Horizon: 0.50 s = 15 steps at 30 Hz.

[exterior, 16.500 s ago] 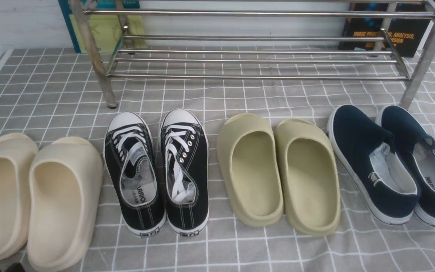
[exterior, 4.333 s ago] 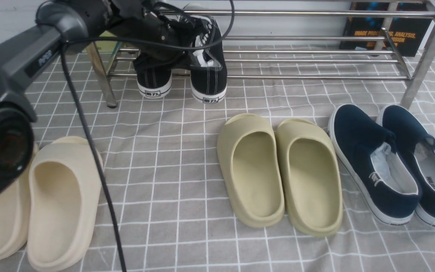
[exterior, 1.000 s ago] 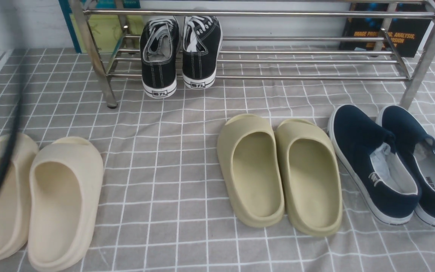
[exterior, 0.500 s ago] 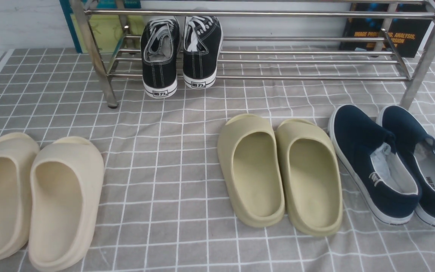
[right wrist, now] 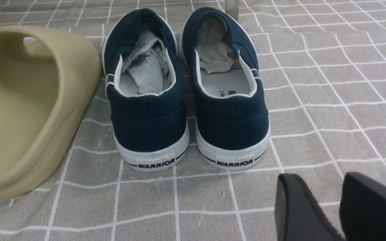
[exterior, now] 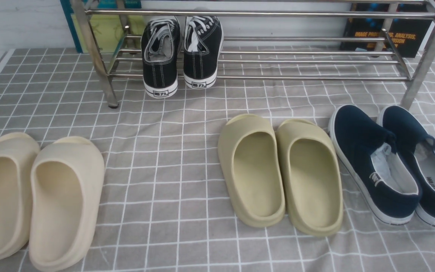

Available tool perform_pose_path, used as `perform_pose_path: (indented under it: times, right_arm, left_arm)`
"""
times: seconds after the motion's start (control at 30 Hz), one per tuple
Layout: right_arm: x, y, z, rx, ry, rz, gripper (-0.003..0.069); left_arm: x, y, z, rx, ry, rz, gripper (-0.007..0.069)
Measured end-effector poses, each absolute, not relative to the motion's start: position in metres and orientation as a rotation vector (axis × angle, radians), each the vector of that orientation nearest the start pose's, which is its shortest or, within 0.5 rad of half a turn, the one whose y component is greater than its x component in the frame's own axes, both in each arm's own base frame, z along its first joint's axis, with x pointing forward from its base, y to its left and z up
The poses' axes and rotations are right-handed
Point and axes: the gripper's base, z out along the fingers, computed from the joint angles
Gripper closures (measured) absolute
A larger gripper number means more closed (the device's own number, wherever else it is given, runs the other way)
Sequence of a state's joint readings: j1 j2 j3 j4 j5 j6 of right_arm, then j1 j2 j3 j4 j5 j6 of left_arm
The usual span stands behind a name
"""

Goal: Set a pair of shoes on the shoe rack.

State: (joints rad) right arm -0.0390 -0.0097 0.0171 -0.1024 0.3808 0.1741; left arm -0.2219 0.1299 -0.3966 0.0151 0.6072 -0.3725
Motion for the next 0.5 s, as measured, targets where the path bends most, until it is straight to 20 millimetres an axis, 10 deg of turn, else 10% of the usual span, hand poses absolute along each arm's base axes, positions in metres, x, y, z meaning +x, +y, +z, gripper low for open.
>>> perform_pose_path:
  times: [0.5]
  right_arm:
    - [0.052, -0.006, 0.174, 0.136, 1.865, -0.008, 0.0419]
  left_arm:
    - [0.054, 0.002, 0.184, -0.251, 1.759, -0.143, 0.0638]
